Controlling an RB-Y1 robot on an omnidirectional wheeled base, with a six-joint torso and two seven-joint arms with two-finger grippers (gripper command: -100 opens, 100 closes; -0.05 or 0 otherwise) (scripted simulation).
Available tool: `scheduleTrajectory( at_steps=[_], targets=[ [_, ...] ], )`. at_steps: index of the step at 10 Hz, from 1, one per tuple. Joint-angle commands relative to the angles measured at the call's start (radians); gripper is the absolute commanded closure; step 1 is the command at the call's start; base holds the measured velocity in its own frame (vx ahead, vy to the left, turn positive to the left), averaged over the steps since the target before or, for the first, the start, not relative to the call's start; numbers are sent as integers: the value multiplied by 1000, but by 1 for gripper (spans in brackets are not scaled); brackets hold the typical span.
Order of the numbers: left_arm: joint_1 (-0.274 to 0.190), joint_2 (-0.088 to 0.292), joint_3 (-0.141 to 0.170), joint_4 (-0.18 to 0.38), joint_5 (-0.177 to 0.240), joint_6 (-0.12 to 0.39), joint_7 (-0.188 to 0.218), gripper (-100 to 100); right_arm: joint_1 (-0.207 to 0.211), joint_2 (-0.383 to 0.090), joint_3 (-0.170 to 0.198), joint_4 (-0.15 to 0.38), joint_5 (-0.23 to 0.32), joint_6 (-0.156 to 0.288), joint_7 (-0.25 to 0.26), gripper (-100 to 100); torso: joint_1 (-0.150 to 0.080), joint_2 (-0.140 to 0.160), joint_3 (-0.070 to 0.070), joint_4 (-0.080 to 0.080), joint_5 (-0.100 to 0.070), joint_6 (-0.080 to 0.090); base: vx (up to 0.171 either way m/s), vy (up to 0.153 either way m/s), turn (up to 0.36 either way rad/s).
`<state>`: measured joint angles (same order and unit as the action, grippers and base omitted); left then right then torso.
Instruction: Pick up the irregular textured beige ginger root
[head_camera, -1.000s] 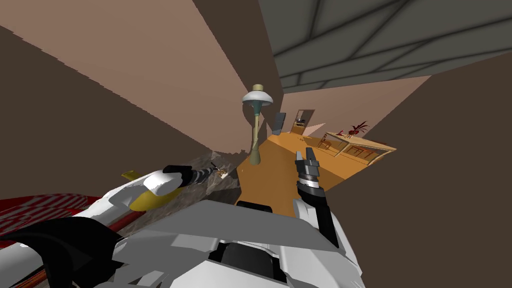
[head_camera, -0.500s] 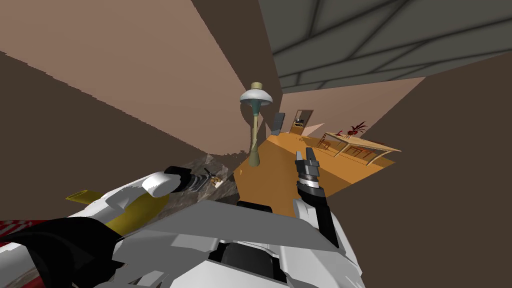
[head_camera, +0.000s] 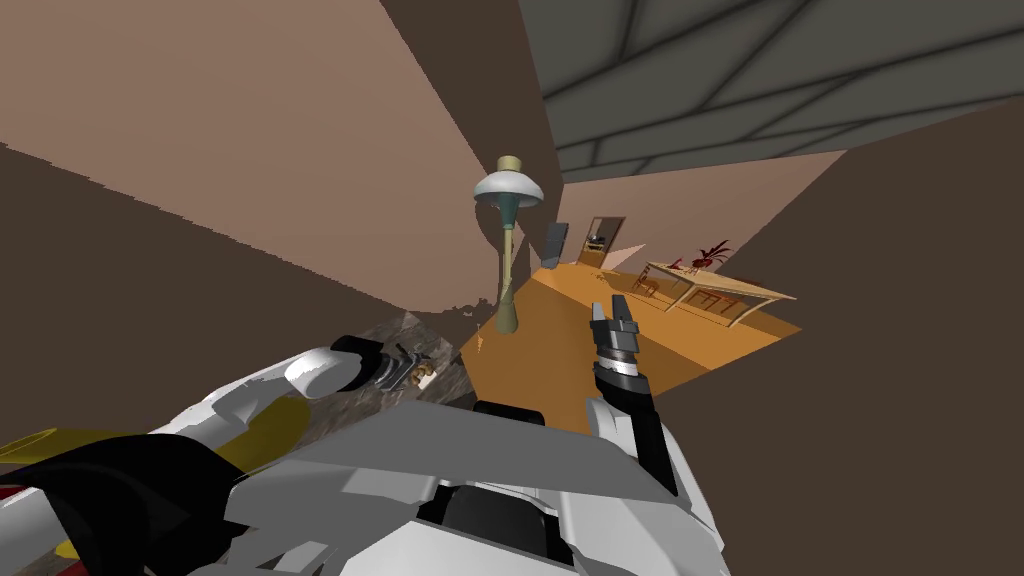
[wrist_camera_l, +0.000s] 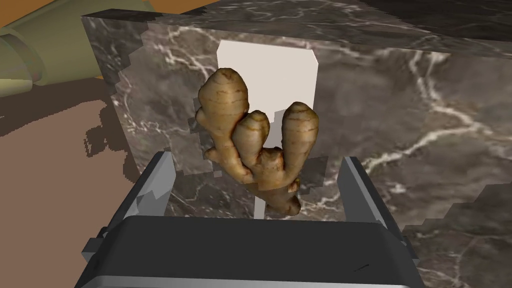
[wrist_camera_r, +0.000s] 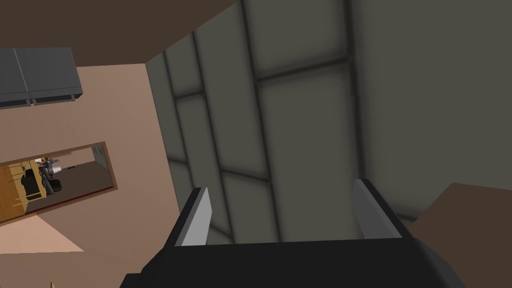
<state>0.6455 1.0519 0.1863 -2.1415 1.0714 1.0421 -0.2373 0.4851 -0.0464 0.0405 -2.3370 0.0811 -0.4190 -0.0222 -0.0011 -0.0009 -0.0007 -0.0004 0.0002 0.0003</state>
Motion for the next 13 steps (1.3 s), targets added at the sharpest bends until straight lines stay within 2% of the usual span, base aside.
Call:
scheduleTrajectory(
  at_steps=[1,2,3,4,8,9,10,11,12,13],
  targets=[
    [-6,-17,-18,29,-14,-20,-12,-100,0,0,0,0,0,0,0,0,0,0,0,0,0,0,-5,-8,-107],
    [-10,-30,-32,48,-27,-33,-19,-100,0,0,0,0,0,0,0,0,0,1,1,0,0,0,-9,-8,-84],
    [-10,-24,-27,37,-22,-24,-13,-100,0,0,0,0,0,0,0,0,0,1,1,0,0,0,-5,-1,-10],
    [-11,-25,-28,40,-24,-27,-15,100,0,0,0,0,0,0,0,0,1,1,0,0,1,0,0,0,0],
    [-12,-25,-28,39,-24,-28,-15,100,0,0,0,0,0,0,0,0,2,-1,-1,-1,1,0,0,0,0],
    [-12,-25,-28,39,-24,-28,-15,0,0,0,0,0,0,0,0,0,1,-2,-1,-1,1,0,0,0,0],
    [-1,-4,-4,10,-2,-8,-6,100,0,0,0,0,0,0,0,0,1,-2,-2,-1,1,0,5,5,101],
    [2,5,6,-2,7,1,-2,100,0,0,0,0,0,0,0,0,2,-2,-2,-1,1,-1,9,10,122],
    [-2,-2,-2,4,-2,-7,-4,100,0,0,0,0,0,0,0,0,2,-2,-2,-2,1,-1,3,4,21],
    [-1,-1,-1,1,-2,-4,-1,0,0,0,0,0,0,0,0,0,1,-2,-2,-2,1,0,0,0,0]
  ],
)
